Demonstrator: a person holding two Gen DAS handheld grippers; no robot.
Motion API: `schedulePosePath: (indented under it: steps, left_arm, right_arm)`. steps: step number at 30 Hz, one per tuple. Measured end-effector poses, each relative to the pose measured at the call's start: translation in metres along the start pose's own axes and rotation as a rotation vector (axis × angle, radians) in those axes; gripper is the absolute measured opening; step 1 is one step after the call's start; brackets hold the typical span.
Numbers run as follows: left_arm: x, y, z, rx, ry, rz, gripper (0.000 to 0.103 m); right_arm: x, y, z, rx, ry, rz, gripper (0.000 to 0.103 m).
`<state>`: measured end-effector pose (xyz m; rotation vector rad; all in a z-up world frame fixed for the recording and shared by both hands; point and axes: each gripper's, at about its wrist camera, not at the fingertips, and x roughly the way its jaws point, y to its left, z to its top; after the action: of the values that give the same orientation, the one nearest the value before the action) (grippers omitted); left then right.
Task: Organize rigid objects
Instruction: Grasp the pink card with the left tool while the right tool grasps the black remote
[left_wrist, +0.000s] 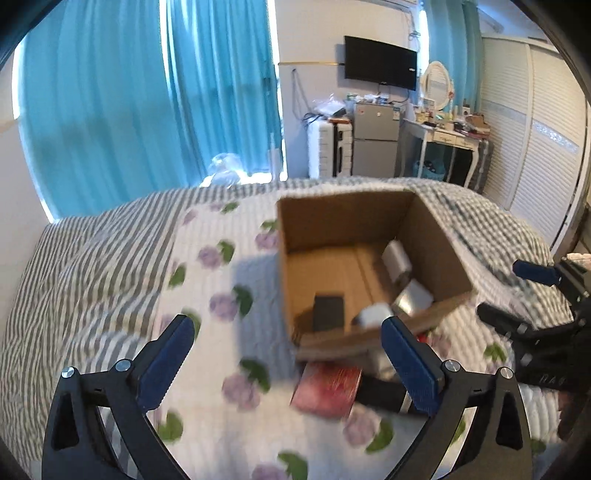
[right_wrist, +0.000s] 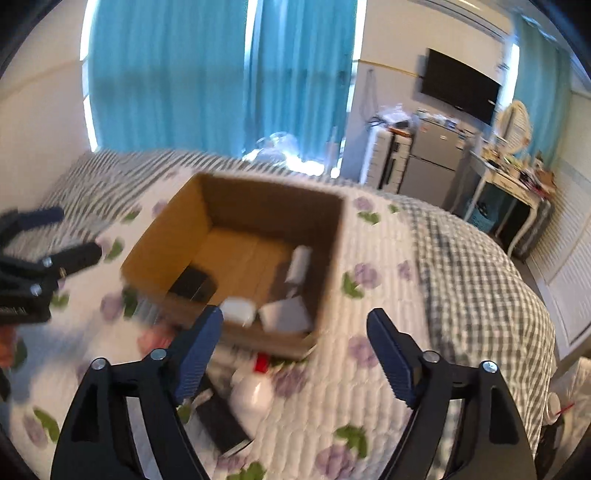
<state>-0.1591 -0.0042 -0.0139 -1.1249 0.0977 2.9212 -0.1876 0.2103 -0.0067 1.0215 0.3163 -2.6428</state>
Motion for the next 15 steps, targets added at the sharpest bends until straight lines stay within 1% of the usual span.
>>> schedulePosePath:
  steps: [1, 4, 6, 8, 10, 12, 13, 14, 15]
  left_arm:
    - [0.0, 0.002, -0.011, -0.011, 0.019, -0.01, 0.103]
    - [-0.001, 0.005, -0.039, -0.04, 0.031, -0.027, 0.103]
    - [0.003, 0.006, -0.056, -0.055, 0.037, -0.013, 0.103]
    - [0.011, 0.006, -0.072, -0.057, 0.059, -0.003, 0.103]
    - [0.023, 0.006, -0.084, -0.043, 0.089, 0.013, 0.103]
    - [0.033, 0.009, -0.09, -0.042, 0.119, 0.037, 0.103]
    - [0.036, 0.012, -0.092, -0.054, 0.128, 0.034, 0.103]
    - [0.039, 0.014, -0.095, -0.064, 0.136, 0.023, 0.103]
    - [0.041, 0.014, -0.096, -0.067, 0.143, 0.018, 0.103]
  right_arm:
    - [0.003, 0.009, -0.007, -0.018, 0.01, 0.012, 0.088]
    - [0.02, 0.041, -0.034, -0.08, 0.067, 0.084, 0.088]
    - [0.032, 0.052, -0.047, -0.103, 0.106, 0.13, 0.088]
    - [0.047, 0.065, -0.061, -0.12, 0.154, 0.195, 0.088]
    - [0.059, 0.074, -0.069, -0.139, 0.191, 0.228, 0.088]
    - [0.072, 0.082, -0.075, -0.161, 0.229, 0.241, 0.087]
    - [0.078, 0.085, -0.077, -0.171, 0.247, 0.248, 0.084]
    - [0.085, 0.089, -0.08, -0.183, 0.272, 0.252, 0.083]
    - [0.092, 0.091, -0.082, -0.193, 0.286, 0.232, 0.082]
